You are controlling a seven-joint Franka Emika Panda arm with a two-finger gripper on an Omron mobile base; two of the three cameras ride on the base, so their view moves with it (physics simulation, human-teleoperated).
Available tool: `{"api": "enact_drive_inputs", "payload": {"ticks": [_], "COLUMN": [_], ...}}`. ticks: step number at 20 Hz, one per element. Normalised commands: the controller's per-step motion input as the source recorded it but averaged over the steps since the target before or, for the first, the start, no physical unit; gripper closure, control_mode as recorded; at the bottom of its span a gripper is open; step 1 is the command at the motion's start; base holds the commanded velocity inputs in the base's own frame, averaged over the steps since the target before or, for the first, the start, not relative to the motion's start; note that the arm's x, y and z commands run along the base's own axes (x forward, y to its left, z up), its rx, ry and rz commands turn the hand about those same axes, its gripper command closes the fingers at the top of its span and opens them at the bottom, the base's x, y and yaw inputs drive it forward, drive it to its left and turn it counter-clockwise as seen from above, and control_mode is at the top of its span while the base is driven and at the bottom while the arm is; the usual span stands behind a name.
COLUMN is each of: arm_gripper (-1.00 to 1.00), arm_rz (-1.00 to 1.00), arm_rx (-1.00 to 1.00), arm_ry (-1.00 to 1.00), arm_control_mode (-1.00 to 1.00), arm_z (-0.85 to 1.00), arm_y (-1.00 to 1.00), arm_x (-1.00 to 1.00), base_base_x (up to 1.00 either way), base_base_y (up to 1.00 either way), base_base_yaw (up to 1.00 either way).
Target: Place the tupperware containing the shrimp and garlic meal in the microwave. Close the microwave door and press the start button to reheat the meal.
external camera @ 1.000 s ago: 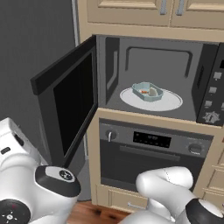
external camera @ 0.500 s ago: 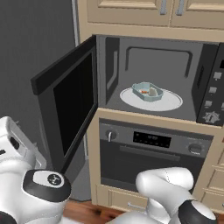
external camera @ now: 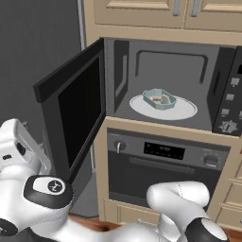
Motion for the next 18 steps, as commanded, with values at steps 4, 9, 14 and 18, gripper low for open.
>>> {"api": "enact_drive_inputs", "payload": {"ticks": [4, 9, 14, 18], "arm_gripper": [-1.0, -1.0, -1.0, -1.0], "arm_rz": [-0.21, -0.27, -0.24, -0.22], "arm_rx": [0.04, 0.08, 0.12, 0.1], "arm_ry": [-0.18, -0.17, -0.02, 0.08], "arm_control_mode": [-1.0, -1.0, -1.0, -1.0], "arm_z": [0.01, 0.14, 0.2, 0.21], "arm_y": [-0.82, -1.0, -1.0, -1.0], "arm_x": [-0.21, -0.41, -0.04, 0.27], "base_base_x": [0.0, 0.0, 0.0, 0.0], "base_base_y": [0.0, 0.0, 0.0, 0.0], "base_base_yaw": [0.0, 0.0, 0.0, 0.0]}}
